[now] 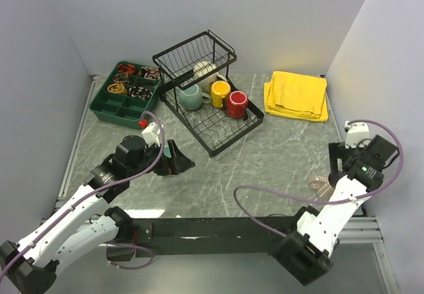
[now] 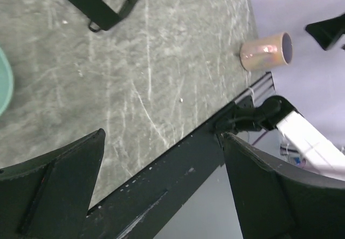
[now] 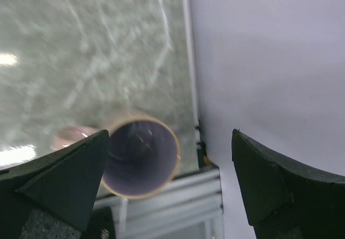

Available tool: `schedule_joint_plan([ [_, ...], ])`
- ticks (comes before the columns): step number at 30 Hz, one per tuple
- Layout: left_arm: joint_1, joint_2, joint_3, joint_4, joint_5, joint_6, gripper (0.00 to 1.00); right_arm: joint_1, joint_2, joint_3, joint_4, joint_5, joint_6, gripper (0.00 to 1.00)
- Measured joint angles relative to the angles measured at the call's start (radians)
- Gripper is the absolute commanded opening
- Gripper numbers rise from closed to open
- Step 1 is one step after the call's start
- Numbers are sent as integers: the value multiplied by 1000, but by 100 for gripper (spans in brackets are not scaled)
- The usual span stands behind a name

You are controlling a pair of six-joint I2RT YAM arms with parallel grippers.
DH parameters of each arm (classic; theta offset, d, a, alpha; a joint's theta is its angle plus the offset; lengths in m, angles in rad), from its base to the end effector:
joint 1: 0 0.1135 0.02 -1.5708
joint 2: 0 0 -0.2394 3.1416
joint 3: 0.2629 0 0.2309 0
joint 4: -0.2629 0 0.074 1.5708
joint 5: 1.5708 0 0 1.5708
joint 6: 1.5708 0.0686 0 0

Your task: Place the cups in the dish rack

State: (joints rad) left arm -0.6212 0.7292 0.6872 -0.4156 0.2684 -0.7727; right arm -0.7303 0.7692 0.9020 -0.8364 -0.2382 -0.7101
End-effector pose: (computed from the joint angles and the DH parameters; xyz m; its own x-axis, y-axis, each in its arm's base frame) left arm 0.1459 -0.1268 0.2617 -0.7840 -0.2666 -0.5606 0.2896 0.6418 -0.7101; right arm 0.1362 -0.1002 0.2780 -0.7007 -0.2229 -0.6777 0.0757 0.9213 -0.3813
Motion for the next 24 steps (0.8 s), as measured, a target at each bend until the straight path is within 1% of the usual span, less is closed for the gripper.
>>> schedule_joint_plan([
  [3,-24,0,-5,18,2,-7,96,-141,60,-13,-25,-37,-101,94],
  [6,-34,-14,-30,42,6,-15,96,-220,140,-13,-45,-57,-176,93],
  [7,-35,-19,-37,44,6,-17,96,-224,160,-13,-50,-63,-188,92],
  [10,-35,-34,-63,56,8,-26,96,-228,199,-13,-60,-90,-220,85],
  [12,-36,-50,-86,68,14,-37,96,-228,214,-13,-62,-107,-224,83],
  [13,-36,-60,-98,75,18,-44,96,-228,227,-13,-59,-113,-224,82],
  [16,-38,-92,-138,96,26,-67,96,-228,271,-39,-21,-116,-223,76],
  [17,-38,-103,-151,101,28,-78,96,-228,288,-55,-11,-116,-225,70],
  [19,-38,-125,-171,112,33,-95,96,-227,322,-82,-1,-114,-227,64],
  [20,-38,-132,-177,119,34,-106,96,-224,341,-98,6,-113,-227,54],
  [22,-38,-139,-183,132,43,-122,96,-220,367,-115,13,-115,-233,41],
  [23,-38,-141,-188,146,50,-134,96,-216,382,-119,12,-119,-235,25],
  [24,-38,-141,-191,157,54,-143,96,-213,395,-119,14,-119,-240,16],
])
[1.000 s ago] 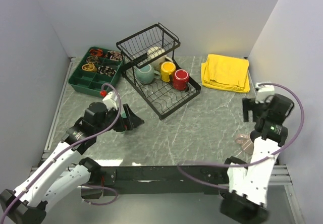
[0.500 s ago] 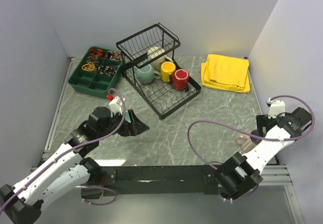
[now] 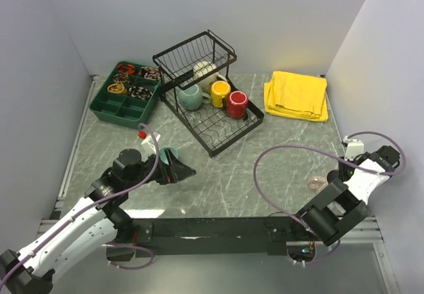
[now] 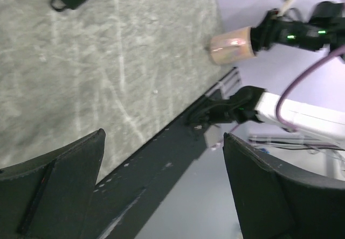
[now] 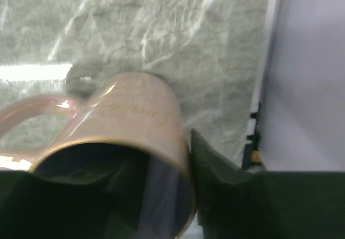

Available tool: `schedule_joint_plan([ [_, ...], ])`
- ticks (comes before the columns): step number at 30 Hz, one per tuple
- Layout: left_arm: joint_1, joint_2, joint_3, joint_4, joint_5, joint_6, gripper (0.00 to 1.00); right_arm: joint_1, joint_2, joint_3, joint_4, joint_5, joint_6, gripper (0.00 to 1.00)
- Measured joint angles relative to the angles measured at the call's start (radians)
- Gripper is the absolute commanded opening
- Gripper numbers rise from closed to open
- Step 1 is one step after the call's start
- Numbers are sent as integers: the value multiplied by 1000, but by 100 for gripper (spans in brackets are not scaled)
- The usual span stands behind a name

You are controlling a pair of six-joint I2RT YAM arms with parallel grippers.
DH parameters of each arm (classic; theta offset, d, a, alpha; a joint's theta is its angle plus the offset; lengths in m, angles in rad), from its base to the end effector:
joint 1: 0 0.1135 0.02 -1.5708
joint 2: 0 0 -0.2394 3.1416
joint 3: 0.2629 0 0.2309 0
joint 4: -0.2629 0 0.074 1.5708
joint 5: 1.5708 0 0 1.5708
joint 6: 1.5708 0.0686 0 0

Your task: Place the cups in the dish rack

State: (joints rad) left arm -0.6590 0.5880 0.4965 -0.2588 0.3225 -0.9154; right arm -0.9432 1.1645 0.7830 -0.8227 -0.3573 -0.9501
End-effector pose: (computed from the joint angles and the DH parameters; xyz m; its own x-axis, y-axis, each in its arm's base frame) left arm 0.1282 -0.1268 0.2380 -0.8124 -0.3219 -0.4862 0.2823 0.5125 -0.8109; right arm 0.1393 -0.1512 0.1770 -0.8758 -0.0905 -0.4741 -0.0477 0.9937 -0.1017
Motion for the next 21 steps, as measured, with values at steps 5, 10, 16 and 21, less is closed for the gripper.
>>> schedule_joint_plan([
  [5,0,26,-21,103,55,-78,96,24,48,22,-13,-52,-27,0],
  [10,0,100,-21,255,109,-180,96,121,50,56,-94,-161,-38,0],
  [16,0,290,73,432,231,-293,96,447,-68,253,-109,-296,84,0],
  [21,0,434,227,618,343,-410,96,647,-211,460,89,-390,264,0],
])
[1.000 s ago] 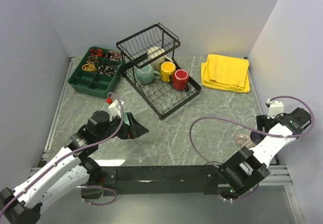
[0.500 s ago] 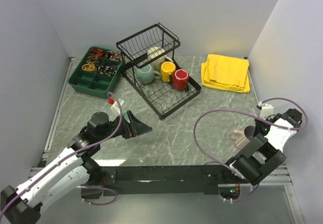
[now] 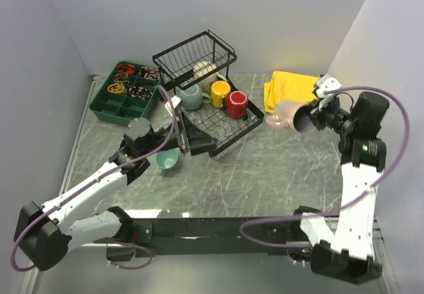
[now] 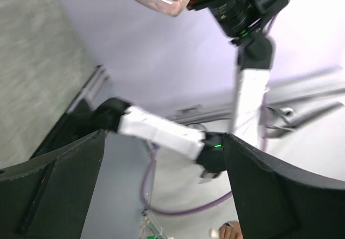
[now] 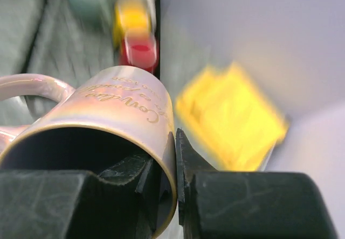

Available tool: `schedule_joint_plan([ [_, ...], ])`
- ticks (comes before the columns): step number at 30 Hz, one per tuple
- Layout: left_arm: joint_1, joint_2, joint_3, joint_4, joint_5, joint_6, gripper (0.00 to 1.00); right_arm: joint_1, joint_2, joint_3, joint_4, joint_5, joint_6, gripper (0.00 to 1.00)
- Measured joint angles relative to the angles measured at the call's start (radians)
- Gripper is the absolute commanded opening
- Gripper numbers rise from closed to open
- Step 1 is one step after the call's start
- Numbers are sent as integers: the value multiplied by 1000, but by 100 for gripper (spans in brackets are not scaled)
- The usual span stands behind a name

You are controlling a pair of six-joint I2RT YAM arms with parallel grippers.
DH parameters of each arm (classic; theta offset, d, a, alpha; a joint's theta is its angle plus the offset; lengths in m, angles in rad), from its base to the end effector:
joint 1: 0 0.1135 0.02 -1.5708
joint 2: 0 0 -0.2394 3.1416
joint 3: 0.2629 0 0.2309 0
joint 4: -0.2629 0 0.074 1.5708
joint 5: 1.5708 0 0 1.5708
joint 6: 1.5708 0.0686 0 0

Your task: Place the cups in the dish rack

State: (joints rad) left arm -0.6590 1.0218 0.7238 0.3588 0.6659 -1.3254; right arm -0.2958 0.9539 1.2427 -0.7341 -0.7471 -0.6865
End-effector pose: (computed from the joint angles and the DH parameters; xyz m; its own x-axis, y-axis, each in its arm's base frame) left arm 0.1745 -0.1888 0.3174 -0.9283 -0.2458 -0.2789 0.2820 0.0232 -0.9591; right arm 0.1957 -0.0109 0.3762 -0.0824 -0.4610 -0.8836 -0.5495 0.7607 -0.3456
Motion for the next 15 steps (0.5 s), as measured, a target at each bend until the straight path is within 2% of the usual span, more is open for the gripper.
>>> schedule_joint_plan([
  [3,-3,55,88,111,43,-76,96,61,-76,37,191,-72,141,0],
  [8,-26,134,212,264,81,-177,96,156,-196,-92,580,-167,376,0],
  [11,-48,188,269,334,107,-218,96,267,-200,-105,685,-200,470,0],
  [15,-77,252,335,340,137,-225,96,415,-185,-89,750,-187,521,0],
])
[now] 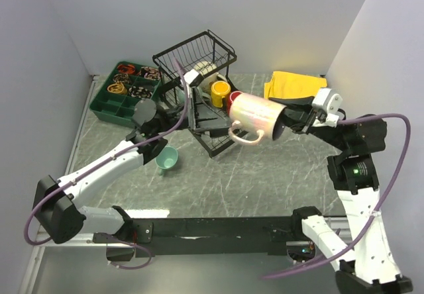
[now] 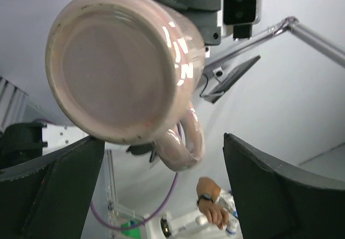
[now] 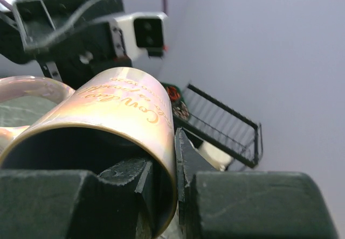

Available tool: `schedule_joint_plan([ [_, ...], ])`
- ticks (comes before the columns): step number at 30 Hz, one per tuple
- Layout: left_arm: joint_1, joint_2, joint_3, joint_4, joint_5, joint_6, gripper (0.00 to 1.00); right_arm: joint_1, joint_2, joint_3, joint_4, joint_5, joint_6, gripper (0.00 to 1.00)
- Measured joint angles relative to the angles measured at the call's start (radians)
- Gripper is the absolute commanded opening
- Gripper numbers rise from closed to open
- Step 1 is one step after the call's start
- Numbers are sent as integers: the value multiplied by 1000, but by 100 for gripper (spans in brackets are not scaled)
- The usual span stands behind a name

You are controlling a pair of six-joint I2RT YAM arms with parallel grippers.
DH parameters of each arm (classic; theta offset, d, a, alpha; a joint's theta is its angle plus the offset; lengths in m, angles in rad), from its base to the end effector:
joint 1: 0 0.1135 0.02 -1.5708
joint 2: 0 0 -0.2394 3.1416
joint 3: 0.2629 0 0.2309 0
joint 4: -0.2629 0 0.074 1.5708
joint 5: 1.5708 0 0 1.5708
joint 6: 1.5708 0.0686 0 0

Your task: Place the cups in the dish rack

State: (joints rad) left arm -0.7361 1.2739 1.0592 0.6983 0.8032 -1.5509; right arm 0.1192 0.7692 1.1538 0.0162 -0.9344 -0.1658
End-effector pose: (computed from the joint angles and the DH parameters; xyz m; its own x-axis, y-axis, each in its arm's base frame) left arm 0.1805 -0.2301 0.4101 -0.9313 -0.0931 -0.3521 0.3632 -0.3104 -0.8785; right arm 0.1303 0.0712 0.4641 0.5151 -0.0371 -0.8563 -0.7309 0.5028 -0.4614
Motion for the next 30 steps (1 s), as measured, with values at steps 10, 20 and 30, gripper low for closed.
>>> schedule_joint_plan([
  [10,-62,17,43,-31,40,0,95,340,-4,-2,9,242,-193,0],
  [20,-68,12,47,3,38,-54,77,484,3,-55,67,476,-453,0],
  [30,-64,12,47,-10,53,-54,60,599,-1,-100,133,620,-647,0],
])
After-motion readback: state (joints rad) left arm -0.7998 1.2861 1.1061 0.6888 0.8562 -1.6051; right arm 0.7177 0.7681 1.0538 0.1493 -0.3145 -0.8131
